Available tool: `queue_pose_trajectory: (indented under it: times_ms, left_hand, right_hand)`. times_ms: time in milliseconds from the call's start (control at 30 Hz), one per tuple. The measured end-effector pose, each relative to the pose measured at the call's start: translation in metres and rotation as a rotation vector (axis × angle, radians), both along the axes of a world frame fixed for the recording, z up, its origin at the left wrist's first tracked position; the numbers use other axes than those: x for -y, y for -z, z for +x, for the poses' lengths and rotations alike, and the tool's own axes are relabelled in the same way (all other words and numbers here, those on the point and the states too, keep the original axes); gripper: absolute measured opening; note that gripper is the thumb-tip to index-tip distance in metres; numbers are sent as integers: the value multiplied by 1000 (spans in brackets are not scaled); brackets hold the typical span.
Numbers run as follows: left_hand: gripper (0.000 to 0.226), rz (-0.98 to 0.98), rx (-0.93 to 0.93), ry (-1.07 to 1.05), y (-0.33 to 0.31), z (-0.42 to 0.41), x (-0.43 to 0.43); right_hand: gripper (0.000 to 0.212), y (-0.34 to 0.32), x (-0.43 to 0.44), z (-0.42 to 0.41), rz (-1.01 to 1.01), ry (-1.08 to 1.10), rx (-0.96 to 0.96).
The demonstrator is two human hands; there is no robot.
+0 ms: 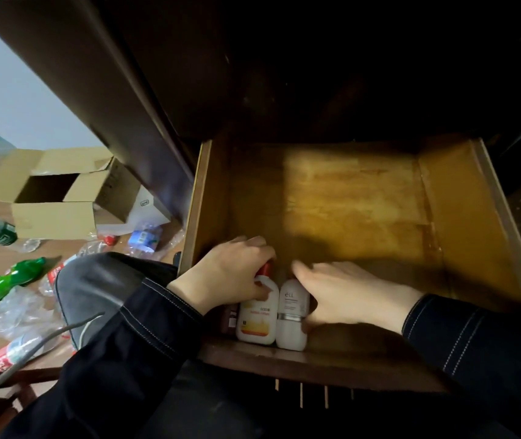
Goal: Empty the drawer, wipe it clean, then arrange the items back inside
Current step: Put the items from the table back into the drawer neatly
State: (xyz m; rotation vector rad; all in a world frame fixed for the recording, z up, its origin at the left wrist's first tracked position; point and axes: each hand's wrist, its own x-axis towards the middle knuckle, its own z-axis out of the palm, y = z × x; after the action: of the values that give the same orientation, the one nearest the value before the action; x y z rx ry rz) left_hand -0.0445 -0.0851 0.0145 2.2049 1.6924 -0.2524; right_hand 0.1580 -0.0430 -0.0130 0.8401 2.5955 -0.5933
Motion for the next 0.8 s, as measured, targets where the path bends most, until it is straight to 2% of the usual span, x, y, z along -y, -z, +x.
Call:
queue_pose_trajectory:
  times_ms: [100,467,667,800]
  left_hand:
    - [60,-6,8,-5,-1,0,1]
    - [61,-26,-15,-3,-2,1,3]
    - [62,-31,-18,-10,-3,3,8]
    - [63,-23,25,-62,-3,2,8]
  right_hand:
    - [84,1,0,0,-3,-3,-4]
    - [67,3,0,1,-41,-2,7]
    - [87,5,-4,3,-85,44,7]
    - [90,5,-3,4,-119,80,-1]
